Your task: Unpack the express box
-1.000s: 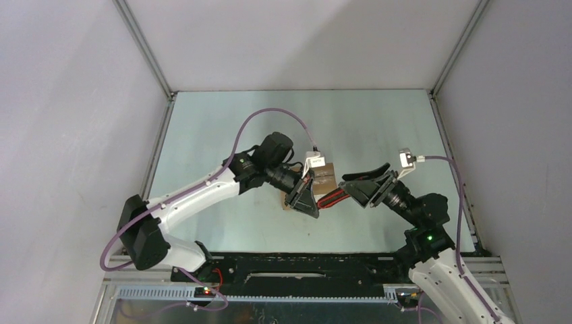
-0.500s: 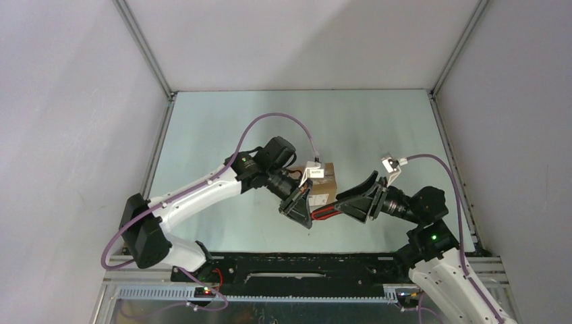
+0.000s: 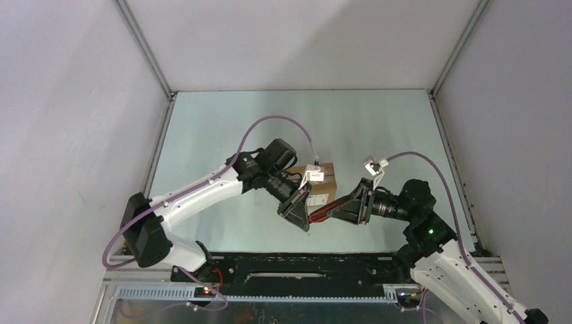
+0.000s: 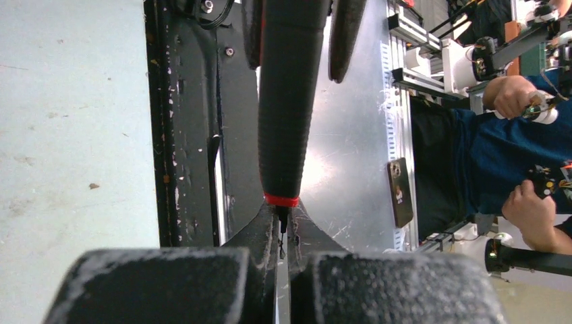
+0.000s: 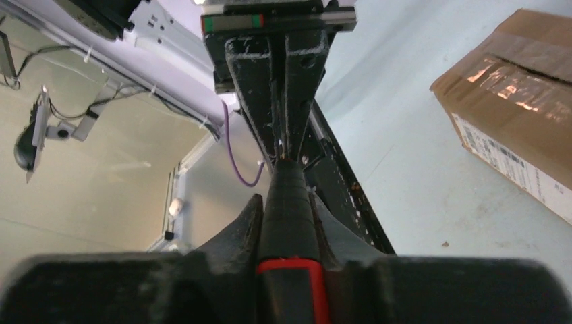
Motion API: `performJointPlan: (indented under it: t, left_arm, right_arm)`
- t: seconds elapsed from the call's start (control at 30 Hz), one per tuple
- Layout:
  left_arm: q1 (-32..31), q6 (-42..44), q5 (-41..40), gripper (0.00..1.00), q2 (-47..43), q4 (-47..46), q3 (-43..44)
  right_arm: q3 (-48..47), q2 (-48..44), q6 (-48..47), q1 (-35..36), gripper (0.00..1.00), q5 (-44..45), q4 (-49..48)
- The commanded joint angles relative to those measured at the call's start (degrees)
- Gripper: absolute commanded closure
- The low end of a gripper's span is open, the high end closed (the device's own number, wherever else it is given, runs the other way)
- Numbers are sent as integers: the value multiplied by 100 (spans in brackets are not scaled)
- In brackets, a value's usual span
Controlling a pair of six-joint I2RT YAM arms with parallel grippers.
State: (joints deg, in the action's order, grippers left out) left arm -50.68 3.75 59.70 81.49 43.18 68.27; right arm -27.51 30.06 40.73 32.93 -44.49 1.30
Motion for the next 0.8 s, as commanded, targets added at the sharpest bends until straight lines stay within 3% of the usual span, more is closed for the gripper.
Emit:
performJointPlan:
  t: [0.0, 0.03, 0.1, 0.23, 0.37, 0.5, 0.57, 0.67, 0.77]
  left_arm:
    - [-50, 158, 142, 100, -59, -194, 459]
    - [-48, 140, 83, 100, -73, -202, 447]
    - [-44, 30, -172, 95, -101, -268, 434]
    - [187, -519, -1278, 54, -181, -519, 385]
    - [416, -1055, -2583, 38, -486, -1103, 166]
    - [390, -1196, -4443, 28, -629, -1233, 158]
    - [231, -954, -5294, 8, -624, -1330, 167]
    - [-322, -83, -6193, 6, -496, -1527, 111]
    - [-669, 886, -6210, 5, -414, -2200, -145]
  right_arm:
    - [-246, 68, -164, 5, 90, 182, 152]
    - [-246, 57, -137, -31, 99, 212, 170]
    - [-243, -34, -88, -77, 100, 404, 277]
    - [-238, -296, 115, -239, 100, 1140, 511]
    - [-183, -527, 466, -767, 100, 1644, 752]
    - [35, -820, 1007, -1455, 100, 2113, 848]
    - [232, -945, 1204, -1819, 100, 2325, 943]
    - [706, -1059, 1707, -2460, 100, 2196, 530]
    - [1192, -1045, 2066, -3025, 100, 1810, -145]
